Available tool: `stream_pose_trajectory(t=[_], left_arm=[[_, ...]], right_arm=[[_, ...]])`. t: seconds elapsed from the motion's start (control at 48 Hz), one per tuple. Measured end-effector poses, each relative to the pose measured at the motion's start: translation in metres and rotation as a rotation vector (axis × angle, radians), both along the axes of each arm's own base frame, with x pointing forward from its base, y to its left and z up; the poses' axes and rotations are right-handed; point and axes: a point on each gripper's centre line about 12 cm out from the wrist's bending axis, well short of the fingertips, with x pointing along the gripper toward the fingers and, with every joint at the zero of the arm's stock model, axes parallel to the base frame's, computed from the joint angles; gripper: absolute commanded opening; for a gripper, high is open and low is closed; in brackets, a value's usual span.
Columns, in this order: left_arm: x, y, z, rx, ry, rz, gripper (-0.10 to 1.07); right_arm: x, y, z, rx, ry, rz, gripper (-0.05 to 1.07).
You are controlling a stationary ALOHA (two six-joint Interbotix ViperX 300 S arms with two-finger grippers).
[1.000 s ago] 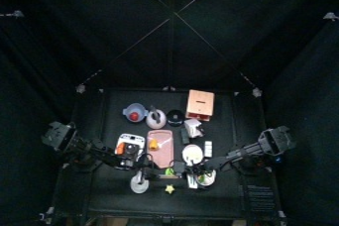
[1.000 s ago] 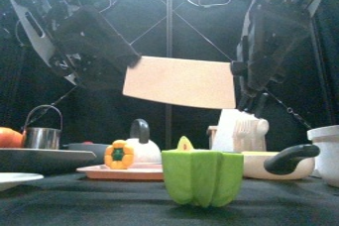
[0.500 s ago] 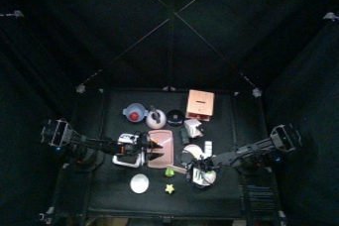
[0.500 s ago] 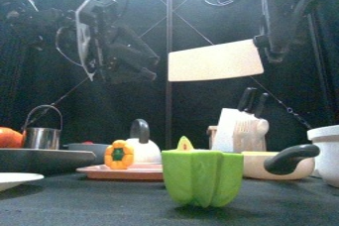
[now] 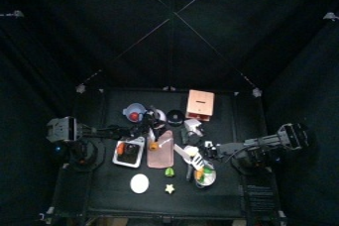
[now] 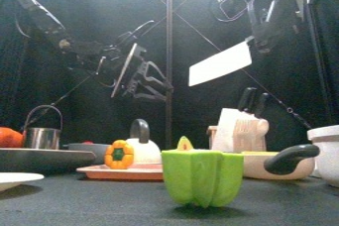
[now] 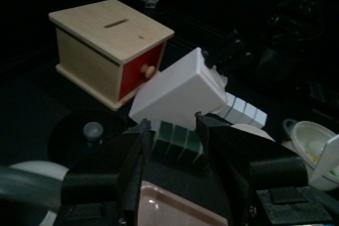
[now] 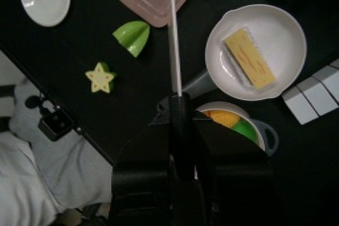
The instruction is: Place cleaver in holder
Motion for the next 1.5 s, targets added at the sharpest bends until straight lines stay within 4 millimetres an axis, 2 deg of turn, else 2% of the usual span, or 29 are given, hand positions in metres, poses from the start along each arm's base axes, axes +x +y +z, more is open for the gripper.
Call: stream_pose_trajectory(t=[0.25, 0.396, 0.667, 0.979, 1.312, 1.5], left_arm=[[0.029, 0.029, -0.009, 0.007, -0.003, 0.047, 0.80], [0.044, 0.045, -0.022, 0.004, 0.012, 0.072, 0.80], [0.058, 0.051, -0.037, 0.003, 0.029, 0.073, 0.80], [0.062, 0.046, -0.043, 0.023, 0.057, 0.036, 0.80], [0.066, 0.048, -0.046, 0.026, 0.058, 0.034, 0.80], [0.074, 0.049, -0.049, 0.030, 0.056, 0.030, 0.80]], right_arm=[[-0.006, -0.016, 0.027, -0.006, 0.054, -0.096, 0.39], [-0.012, -0.030, 0.044, -0.026, 0.110, -0.146, 0.39], [-0.024, -0.053, 0.055, 0.021, 0.224, -0.248, 0.39], [-0.019, -0.075, 0.035, 0.069, 0.343, -0.318, 0.39], [-0.025, -0.078, 0.020, 0.083, 0.423, -0.336, 0.39], [-0.021, -0.077, 0.017, 0.084, 0.407, -0.303, 0.39]])
